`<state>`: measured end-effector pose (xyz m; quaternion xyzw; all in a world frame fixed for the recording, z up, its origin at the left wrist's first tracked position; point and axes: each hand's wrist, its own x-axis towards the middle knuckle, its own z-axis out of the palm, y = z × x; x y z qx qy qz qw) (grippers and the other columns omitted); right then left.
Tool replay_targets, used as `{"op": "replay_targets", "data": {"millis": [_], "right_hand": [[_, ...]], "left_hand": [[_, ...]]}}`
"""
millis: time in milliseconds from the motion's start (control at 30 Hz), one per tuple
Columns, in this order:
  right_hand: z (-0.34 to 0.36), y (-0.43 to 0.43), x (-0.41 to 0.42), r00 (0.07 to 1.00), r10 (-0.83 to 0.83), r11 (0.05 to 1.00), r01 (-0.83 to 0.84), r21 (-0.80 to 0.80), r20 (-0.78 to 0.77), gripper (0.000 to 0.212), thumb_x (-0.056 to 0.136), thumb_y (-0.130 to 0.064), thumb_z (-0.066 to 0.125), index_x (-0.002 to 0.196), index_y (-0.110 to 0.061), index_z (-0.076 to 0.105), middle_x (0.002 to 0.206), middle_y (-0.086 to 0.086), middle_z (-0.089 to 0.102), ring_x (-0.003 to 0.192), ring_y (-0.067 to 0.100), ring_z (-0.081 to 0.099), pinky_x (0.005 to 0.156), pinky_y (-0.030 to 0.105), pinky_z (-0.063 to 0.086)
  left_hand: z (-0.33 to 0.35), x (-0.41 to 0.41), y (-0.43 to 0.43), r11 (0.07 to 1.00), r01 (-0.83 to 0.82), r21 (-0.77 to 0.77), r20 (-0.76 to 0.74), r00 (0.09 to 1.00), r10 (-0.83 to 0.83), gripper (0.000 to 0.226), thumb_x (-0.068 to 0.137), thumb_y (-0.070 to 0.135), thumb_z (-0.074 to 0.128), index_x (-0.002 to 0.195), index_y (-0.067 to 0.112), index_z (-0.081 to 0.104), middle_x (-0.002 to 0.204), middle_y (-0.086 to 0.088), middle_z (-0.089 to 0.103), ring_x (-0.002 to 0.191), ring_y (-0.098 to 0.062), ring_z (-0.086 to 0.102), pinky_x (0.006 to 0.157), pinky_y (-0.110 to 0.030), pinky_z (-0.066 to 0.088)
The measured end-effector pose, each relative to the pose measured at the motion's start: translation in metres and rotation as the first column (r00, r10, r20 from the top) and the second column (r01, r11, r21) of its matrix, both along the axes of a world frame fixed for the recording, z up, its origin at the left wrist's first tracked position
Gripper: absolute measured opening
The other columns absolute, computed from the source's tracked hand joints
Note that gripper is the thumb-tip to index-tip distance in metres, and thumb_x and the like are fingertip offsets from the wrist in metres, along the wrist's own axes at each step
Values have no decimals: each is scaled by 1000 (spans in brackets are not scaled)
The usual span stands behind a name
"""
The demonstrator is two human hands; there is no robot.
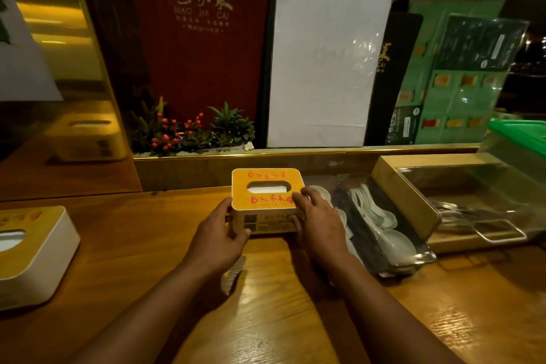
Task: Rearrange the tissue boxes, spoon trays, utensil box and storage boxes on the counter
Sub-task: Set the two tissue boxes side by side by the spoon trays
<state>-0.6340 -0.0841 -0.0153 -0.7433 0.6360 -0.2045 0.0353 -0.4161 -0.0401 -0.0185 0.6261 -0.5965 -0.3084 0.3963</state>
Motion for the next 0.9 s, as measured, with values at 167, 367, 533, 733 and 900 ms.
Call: {"op": "replay_targets", "data": {"millis": [167, 367, 533, 733, 900], "right_hand": [[-3, -6, -3, 1000, 17, 1000, -17, -6, 12, 54, 95, -37, 59, 146, -31, 43, 155, -1, 38, 133, 26, 44, 108, 50, 42], [0, -12, -5, 1000, 29, 999, -29, 17, 3, 56, 94, -38, 60, 147, -31, 42, 157, -1, 37, 135, 26, 43, 108, 51, 39], [0, -14, -6, 999, 33, 999, -33, 18, 2, 57, 93, -38, 62, 146, -32, 43, 157, -1, 38, 135, 26, 43, 108, 52, 39], [0, -10, -5, 999, 43, 999, -43, 9, -17, 64, 90, -45, 64, 147, -31, 40, 157, 3, 36, 141, 29, 34, 113, 55, 34], [8, 4, 32, 997, 73, 994, -74, -82, -15, 69, 84, -52, 67, 145, -28, 44, 153, 10, 39, 141, 33, 31, 114, 54, 30]], "left_hand": [[1, -6, -1, 999, -35, 3, -20, 999, 35, 79, 88, 13, 75, 152, 33, 35, 148, 1, 54, 137, -21, 50, 103, -39, 52], [-1, -12, 1, 998, -65, 4, -41, 997, 65, 79, 87, 10, 76, 151, 36, 37, 147, 3, 55, 136, -19, 51, 99, -32, 52], [1, -16, 3, 998, -65, 16, -46, 997, 66, 80, 87, 10, 76, 151, 38, 37, 147, 5, 54, 136, -17, 50, 99, -31, 52], [5, -4, 10, 995, -75, 66, -3, 997, 75, 92, 86, 16, 78, 157, 36, 23, 157, 3, 42, 143, -21, 42, 110, -42, 46], [20, 57, 33, 989, -148, 28, 76, 986, 146, 91, 86, 28, 78, 158, 34, 23, 159, 2, 41, 142, -15, 42, 109, -45, 47]]}}
